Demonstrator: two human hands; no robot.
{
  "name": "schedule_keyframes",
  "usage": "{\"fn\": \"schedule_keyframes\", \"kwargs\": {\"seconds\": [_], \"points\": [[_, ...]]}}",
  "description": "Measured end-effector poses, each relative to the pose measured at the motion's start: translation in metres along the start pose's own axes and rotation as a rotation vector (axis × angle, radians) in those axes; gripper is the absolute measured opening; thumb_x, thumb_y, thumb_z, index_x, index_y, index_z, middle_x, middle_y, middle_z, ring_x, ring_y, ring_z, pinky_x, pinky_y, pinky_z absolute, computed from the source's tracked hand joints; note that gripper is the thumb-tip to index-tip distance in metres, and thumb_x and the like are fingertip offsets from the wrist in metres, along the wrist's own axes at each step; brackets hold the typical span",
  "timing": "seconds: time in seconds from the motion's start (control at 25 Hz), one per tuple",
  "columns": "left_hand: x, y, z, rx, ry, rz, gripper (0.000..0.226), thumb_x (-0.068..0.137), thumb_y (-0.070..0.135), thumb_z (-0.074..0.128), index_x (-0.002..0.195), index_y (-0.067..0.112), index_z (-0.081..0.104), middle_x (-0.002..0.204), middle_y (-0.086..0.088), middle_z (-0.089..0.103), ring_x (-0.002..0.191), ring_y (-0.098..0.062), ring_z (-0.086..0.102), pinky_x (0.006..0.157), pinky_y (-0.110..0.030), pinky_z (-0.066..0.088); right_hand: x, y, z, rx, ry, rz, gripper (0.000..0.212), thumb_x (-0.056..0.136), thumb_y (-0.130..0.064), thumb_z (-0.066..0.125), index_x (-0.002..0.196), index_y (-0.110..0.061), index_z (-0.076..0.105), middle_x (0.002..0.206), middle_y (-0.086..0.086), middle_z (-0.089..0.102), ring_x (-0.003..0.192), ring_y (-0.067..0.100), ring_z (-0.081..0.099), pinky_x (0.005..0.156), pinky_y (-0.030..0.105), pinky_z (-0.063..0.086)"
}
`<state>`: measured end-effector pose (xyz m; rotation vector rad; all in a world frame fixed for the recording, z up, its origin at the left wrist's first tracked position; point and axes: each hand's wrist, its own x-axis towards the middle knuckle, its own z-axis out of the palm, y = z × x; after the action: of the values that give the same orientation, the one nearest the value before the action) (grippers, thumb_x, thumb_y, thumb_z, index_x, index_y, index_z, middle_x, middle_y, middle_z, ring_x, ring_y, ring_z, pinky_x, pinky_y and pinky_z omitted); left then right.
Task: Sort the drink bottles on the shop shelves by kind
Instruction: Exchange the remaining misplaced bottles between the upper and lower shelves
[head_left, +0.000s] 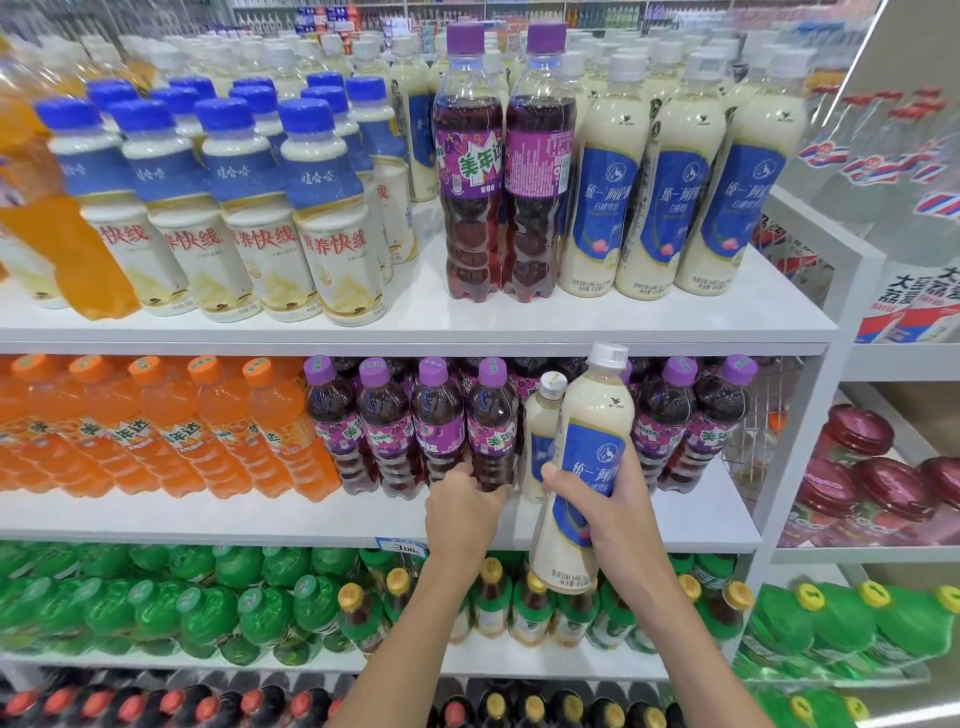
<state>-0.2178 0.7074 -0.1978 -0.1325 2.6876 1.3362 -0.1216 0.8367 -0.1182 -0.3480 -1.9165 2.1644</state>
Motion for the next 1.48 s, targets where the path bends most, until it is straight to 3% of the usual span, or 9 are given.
{"fn": "schedule_keyframes", "kwargs": {"seconds": [0.08,0.16,0.4,0.64,0.8,1.16,1.24,1.4,1.48], "points": [[0.001,-0.002,-0.012,-0.012,-0.053,0.011,0.059,0.086,0.038,0.082,0.132,0.008,0.063,0.121,-0.01,0.072,0.115,-0.028,0.066,0.096,-0.038,0.054,-0.001,-0.002,0.001,0.01,0.002,-0.005,0.045,0.088,-0.018,0.078,0.125,-0.03,0.056,0.1,0.001,0.072,0.086,0.019,0.072,0.073,0.035,0.057],[0.002,-0.001,-0.026,-0.013,-0.061,0.052,0.065,0.089,0.037,0.079,0.143,0.009,0.056,0.133,-0.01,0.067,0.121,-0.024,0.063,0.099,-0.032,0.051,-0.003,-0.005,0.003,0.021,0.016,-0.007,0.045,0.086,-0.021,0.079,0.124,-0.03,0.057,0.1,0.002,0.073,0.085,0.019,0.072,0.072,0.035,0.056],[-0.011,0.031,-0.077,0.0,0.009,0.267,0.042,0.092,0.038,0.073,0.13,0.021,0.067,0.121,0.01,0.071,0.11,-0.005,0.065,0.089,-0.016,0.047,-0.005,-0.01,0.01,0.105,0.003,0.009,0.063,0.07,-0.03,0.083,0.127,-0.033,0.057,0.102,-0.002,0.076,0.093,0.018,0.075,0.081,0.039,0.057],[-0.018,0.09,-0.13,-0.144,0.089,0.441,0.034,0.09,0.038,0.074,0.123,0.031,0.069,0.113,0.024,0.07,0.104,0.009,0.063,0.093,-0.021,0.054,0.0,-0.029,0.02,0.084,-0.015,-0.038,0.062,0.073,-0.029,0.083,0.128,-0.037,0.056,0.098,-0.001,0.074,0.084,0.017,0.074,0.072,0.033,0.057],[-0.014,0.125,-0.149,-0.181,0.11,0.539,0.033,0.091,0.036,0.073,0.123,0.032,0.068,0.114,0.023,0.069,0.108,0.005,0.063,0.094,-0.026,0.055,0.012,-0.055,0.025,0.01,-0.036,-0.128,0.047,0.087,-0.015,0.078,0.127,-0.024,0.055,0.073,-0.016,0.065,0.058,0.001,0.06,0.049,0.014,0.044],[0.045,0.19,-0.162,-0.238,0.158,0.535,0.068,0.094,0.048,0.068,0.15,0.023,0.04,0.145,0.003,0.053,0.133,-0.018,0.051,0.11,-0.045,0.045,0.024,-0.111,0.036,-0.028,-0.073,-0.252,0.03,0.089,-0.018,0.077,0.112,-0.022,0.057,0.069,-0.014,0.063,0.059,0.003,0.06,0.051,0.014,0.043],[0.058,0.196,-0.155,-0.276,0.133,0.528,0.063,0.092,0.049,0.07,0.144,0.026,0.043,0.133,0.009,0.058,0.126,-0.015,0.057,0.102,-0.039,0.049,0.025,-0.119,0.038,-0.04,-0.071,-0.263,0.032,0.088,-0.02,0.077,0.114,-0.025,0.058,0.077,-0.011,0.068,0.066,0.005,0.065,0.054,0.015,0.046],[0.07,0.203,-0.143,-0.417,0.113,0.526,0.042,0.092,0.043,0.074,0.122,0.031,0.049,0.111,0.013,0.063,0.095,-0.009,0.066,0.058,-0.017,0.051,0.027,-0.129,0.042,-0.045,-0.063,-0.267,0.033,0.088,-0.018,0.077,0.114,-0.027,0.058,0.088,-0.002,0.072,0.074,0.009,0.07,0.057,0.018,0.05],[0.073,0.204,-0.139,-0.504,0.085,0.52,0.041,0.093,0.039,0.074,0.124,0.025,0.051,0.106,0.012,0.065,0.083,-0.002,0.063,0.046,-0.009,0.046,0.03,-0.13,0.042,-0.058,-0.055,-0.268,0.031,0.089,-0.018,0.077,0.113,-0.025,0.058,0.086,-0.003,0.072,0.071,0.006,0.067,0.056,0.016,0.048]]}}
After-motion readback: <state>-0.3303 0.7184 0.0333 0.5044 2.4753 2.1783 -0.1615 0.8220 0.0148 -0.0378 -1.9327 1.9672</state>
